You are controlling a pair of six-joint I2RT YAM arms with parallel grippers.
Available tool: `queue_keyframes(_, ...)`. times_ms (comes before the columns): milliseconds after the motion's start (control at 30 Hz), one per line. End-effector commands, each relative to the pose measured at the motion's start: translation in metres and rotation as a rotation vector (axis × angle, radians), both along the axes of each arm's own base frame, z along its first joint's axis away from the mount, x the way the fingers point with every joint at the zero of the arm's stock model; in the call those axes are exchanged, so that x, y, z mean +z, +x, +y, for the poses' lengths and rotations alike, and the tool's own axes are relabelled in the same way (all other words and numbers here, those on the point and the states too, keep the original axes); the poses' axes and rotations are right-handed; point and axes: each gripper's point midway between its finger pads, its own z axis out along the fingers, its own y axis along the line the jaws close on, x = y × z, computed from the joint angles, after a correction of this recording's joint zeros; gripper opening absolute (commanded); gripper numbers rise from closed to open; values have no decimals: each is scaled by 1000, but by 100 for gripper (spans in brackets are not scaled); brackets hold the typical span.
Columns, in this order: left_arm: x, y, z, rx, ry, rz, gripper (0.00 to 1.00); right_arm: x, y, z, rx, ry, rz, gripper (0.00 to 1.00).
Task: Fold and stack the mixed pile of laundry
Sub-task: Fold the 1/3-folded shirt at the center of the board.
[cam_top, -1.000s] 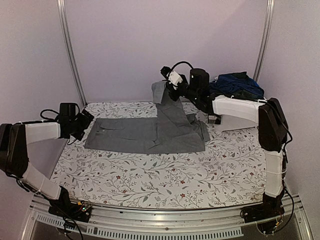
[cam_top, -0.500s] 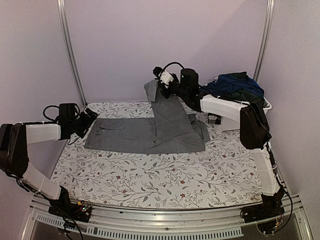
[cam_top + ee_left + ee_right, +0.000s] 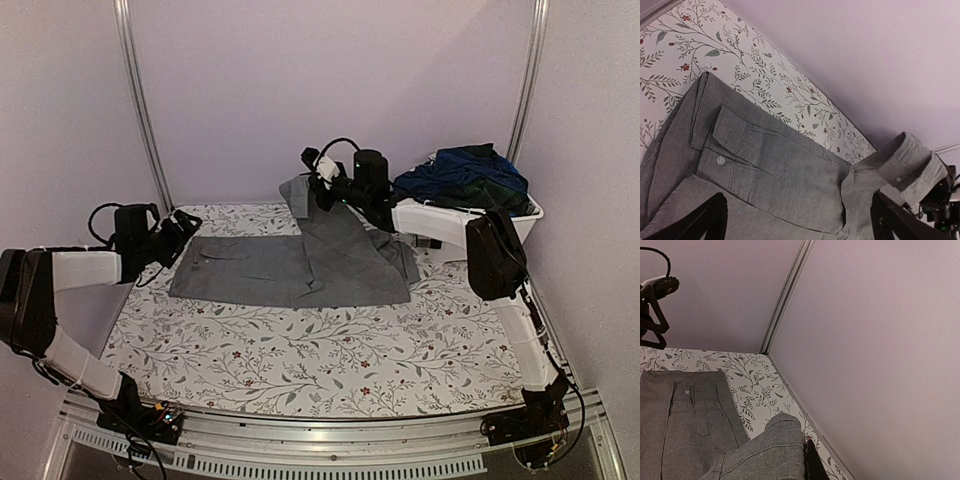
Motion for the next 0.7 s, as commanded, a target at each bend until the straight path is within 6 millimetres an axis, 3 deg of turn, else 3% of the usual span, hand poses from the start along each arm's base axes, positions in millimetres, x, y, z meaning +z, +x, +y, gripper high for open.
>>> queue_keyframes(0,19,0,-29,-125,-65,-131,100,-3,13,3,-48,61,55,0)
queue_keyframes(167,41,0,-77,-238,-92,-263,100,-20,20,-2,-108,134,253,0)
queue_keyframes(300,44,-2,-98,-291,-106,-298,100,-48,13,-6,-132,187,493,0)
queue_keyframes(533,26,-4,-148,-379,-175,-272,100,-80,-5,-13,-166,314,834,0)
queue_keyframes(667,20,-9,-176,-436,-229,-275,100,-84,-20,-8,-101,379,954,0)
